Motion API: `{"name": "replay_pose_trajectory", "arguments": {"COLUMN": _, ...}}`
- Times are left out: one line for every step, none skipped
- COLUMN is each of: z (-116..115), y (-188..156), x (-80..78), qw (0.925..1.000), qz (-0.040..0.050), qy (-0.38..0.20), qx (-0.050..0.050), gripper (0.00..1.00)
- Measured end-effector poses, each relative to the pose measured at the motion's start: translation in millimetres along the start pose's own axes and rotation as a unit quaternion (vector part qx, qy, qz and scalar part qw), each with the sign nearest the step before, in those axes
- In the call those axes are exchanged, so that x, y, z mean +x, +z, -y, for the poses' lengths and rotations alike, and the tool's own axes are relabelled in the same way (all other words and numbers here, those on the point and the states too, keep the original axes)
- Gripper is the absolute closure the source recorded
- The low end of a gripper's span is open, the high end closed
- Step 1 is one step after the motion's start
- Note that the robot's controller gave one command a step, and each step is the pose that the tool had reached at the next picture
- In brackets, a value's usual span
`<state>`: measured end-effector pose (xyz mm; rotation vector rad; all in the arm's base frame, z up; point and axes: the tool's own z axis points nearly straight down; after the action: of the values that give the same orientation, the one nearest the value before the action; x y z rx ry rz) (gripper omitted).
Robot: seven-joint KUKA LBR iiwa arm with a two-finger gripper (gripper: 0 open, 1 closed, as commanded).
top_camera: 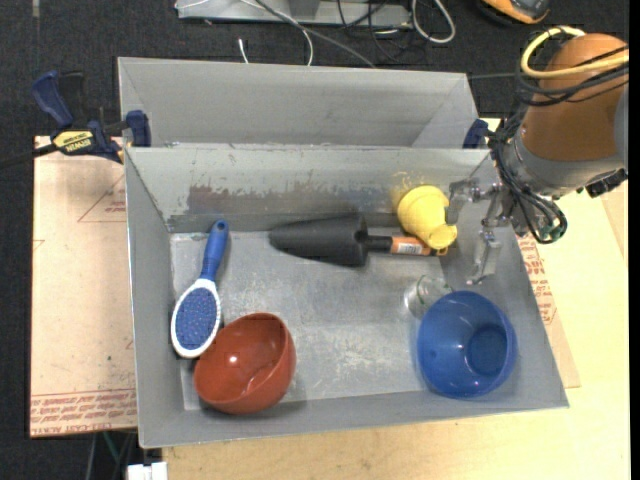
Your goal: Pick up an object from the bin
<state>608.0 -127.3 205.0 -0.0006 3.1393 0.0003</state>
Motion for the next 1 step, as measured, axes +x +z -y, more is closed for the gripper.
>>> {"name": "replay_pose_trajectory", "arguments": {"z": 11.4, "y": 95.0, "x": 20.5, "qw": 0.9883, "qz": 0.0004, "qy": -0.153, "qx": 0.0, "gripper": 0.0}}
